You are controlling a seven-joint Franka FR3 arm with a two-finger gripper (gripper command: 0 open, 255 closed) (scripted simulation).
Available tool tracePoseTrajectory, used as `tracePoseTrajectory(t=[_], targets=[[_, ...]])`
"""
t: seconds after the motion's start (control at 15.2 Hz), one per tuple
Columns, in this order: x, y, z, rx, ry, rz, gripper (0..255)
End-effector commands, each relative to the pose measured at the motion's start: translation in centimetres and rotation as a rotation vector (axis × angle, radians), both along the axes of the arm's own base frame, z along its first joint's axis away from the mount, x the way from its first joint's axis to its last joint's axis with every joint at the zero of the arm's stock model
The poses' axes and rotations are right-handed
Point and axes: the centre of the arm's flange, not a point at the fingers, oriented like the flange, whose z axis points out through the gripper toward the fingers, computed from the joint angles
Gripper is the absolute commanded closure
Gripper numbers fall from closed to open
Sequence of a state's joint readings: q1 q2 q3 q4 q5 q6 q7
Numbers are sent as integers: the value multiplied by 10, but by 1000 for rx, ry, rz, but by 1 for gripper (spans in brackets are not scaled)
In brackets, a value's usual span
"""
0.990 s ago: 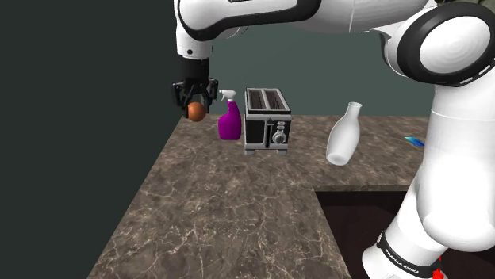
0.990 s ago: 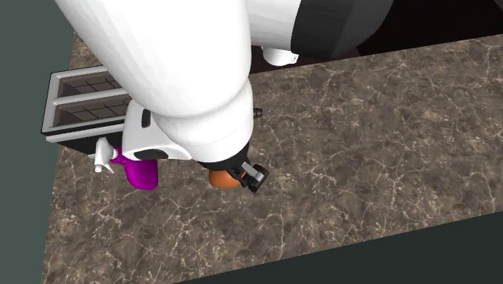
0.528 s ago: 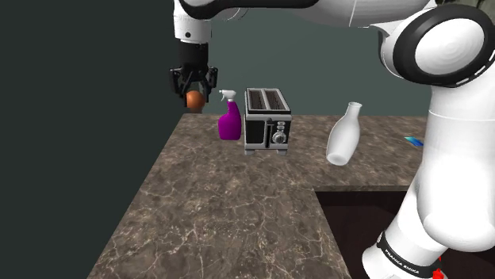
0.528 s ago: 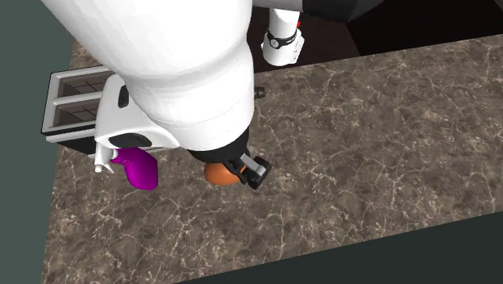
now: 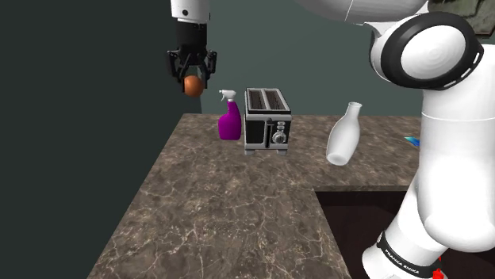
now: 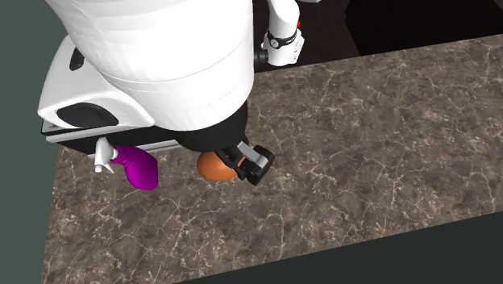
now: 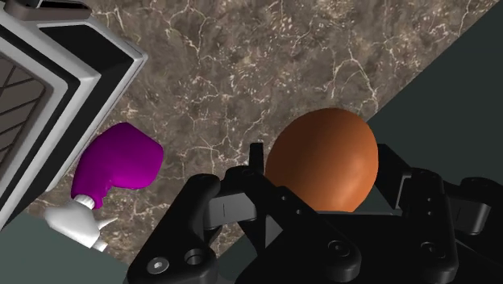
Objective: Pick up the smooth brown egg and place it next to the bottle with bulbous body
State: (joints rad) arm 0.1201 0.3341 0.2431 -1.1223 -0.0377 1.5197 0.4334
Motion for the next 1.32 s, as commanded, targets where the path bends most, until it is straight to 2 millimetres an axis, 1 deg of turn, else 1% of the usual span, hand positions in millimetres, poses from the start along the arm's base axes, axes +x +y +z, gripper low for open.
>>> tracePoseTrajectory(t=[0.0, 0.13, 1.25], targets=[[0, 0, 11, 0, 0, 0, 255], [0, 0, 19, 0, 0, 0, 255], [-102, -200, 19, 0, 0, 0, 255]])
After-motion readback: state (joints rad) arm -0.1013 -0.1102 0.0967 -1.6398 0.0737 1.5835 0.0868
